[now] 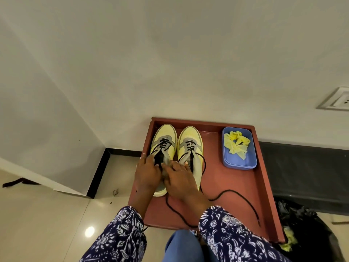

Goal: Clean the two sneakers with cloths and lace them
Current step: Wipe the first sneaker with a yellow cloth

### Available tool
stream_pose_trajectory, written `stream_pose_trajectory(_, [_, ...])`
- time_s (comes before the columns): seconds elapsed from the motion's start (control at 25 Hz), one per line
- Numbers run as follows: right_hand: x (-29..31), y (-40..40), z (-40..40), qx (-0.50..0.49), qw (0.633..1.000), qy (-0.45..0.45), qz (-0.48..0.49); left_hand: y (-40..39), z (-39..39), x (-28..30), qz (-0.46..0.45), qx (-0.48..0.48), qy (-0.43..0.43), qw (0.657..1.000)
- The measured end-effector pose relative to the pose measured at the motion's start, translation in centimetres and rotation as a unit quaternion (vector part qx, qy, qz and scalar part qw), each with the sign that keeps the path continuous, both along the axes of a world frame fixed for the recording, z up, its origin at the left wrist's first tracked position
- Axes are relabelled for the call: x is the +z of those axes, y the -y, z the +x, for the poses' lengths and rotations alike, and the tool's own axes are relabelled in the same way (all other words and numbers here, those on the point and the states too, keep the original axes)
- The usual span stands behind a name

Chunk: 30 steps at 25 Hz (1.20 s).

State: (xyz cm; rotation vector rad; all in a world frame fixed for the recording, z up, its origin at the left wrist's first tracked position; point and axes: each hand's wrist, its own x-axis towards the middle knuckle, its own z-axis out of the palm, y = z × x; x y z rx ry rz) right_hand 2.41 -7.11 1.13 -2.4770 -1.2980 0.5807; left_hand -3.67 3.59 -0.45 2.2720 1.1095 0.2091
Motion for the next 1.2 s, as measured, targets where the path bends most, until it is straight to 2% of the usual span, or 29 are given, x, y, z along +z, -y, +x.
stream_pose_trajectory(0.08, [0.3,-0.2,-0.5,0.036,0.999,0.000,-0.036,-0.8,-0.3,0.0,-0.050,0.067,0.019,0.996])
stream_pose_trajectory(0.16, [0.6,-0.4,-0.8,0.055,0.997,0.014,-0.059,-1.1,-0.5,0.1,-0.061,0.095,0.007,0.994])
stream_pose_trajectory(0.4, [-0.1,-1.6,-1.3,0.035,0.999,0.011,-0.036,-1.4,-0.4,0.2,-0.084,0.103,-0.034,0.991])
stream_pose_trajectory(0.72, [0.5,-1.6,-1.1,0.042,0.999,0.009,-0.019,-1.2,-0.1,0.3,-0.084,0.152,-0.010,0.985])
stream_pose_trajectory(0.96, [-0.2,-1.7,-0.7,0.068,0.997,0.015,-0.023,-1.2,-0.2,0.6,-0.081,0.139,-0.016,0.987])
stream_pose_trajectory(1.08, [0.5,-0.6,0.5,0.053,0.998,0.010,0.017,-0.6,0.7,1.1,-0.040,0.116,0.040,0.992])
stream_pose_trajectory(1.2, [0.6,0.9,2.3,-0.015,0.996,0.022,0.082,0.8,2.0,1.9,0.003,0.064,0.115,0.991])
